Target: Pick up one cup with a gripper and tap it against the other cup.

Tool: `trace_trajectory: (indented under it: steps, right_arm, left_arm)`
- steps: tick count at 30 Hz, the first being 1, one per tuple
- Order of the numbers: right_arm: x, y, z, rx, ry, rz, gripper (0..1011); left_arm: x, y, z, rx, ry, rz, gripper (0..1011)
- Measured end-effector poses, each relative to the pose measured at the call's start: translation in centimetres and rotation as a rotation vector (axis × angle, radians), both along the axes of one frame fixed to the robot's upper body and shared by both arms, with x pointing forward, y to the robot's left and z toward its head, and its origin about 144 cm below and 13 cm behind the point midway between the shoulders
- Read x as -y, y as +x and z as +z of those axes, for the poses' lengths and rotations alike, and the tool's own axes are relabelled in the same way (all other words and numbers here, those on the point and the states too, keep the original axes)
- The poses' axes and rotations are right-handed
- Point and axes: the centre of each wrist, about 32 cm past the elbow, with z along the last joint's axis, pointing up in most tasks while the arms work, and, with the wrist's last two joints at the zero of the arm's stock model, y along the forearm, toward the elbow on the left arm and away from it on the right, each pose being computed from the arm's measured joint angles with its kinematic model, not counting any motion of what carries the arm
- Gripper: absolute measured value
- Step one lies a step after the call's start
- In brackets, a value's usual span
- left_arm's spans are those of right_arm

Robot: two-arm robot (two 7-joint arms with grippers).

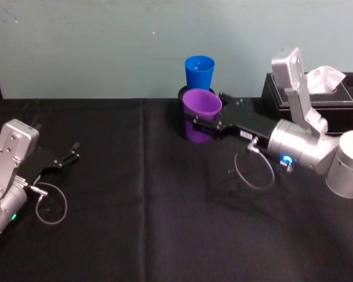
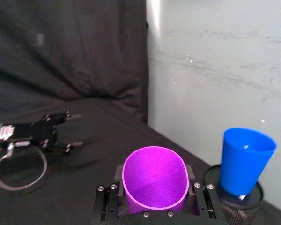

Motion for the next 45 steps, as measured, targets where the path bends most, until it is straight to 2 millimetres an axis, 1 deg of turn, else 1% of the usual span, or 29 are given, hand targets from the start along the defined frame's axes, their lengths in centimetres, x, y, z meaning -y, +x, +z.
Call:
trace_trajectory:
  steps: [3,4,9,11,14,15,21,28,32,38,45]
  right_arm:
    - [0.2,-1.1,-0.9,-0.003,-0.001,0.015,723]
    - [0.2,-1.1,-0.9,-0.003,-0.001,0.015,723]
    - [0.4,-2.8,-3.3,0.000,-0.009,0.026,723]
    - [0.5,-3.0,-3.8,0.004,-0.012,0.022,723]
    - [0.9,-3.4,-5.2,0.001,-0.022,0.004,723]
    - [0.9,-3.4,-5.2,0.001,-0.022,0.004,723]
    - [1.3,-3.6,-7.3,-0.013,-0.033,-0.019,723]
    - [1.3,-4.0,-8.8,-0.038,-0.041,-0.031,723]
    - [1.4,-4.2,-9.2,-0.045,-0.042,-0.038,723]
    - [1.5,-4.2,-9.6,-0.047,-0.035,-0.042,723]
    - [1.5,-4.2,-9.5,-0.047,-0.035,-0.042,723]
  left_arm:
    - [0.0,0.0,0.0,0.000,0.000,0.000,1000]
    - [0.0,0.0,0.0,0.000,0.000,0.000,1000]
    - [0.0,0.0,0.0,0.000,0.000,0.000,1000]
    - [0.0,0.0,0.0,0.000,0.000,0.000,1000]
    - [0.0,0.0,0.0,0.000,0.000,0.000,1000]
    - [0.0,0.0,0.0,0.000,0.000,0.000,1000]
    - [0.0,0.0,0.0,0.000,0.000,0.000,1000]
    - [0.0,0.0,0.0,0.000,0.000,0.000,1000]
    - [0.0,0.0,0.0,0.000,0.000,0.000,1000]
    - [0.0,0.0,0.0,0.000,0.000,0.000,1000]
    - [0.0,0.0,0.0,0.000,0.000,0.000,1000]
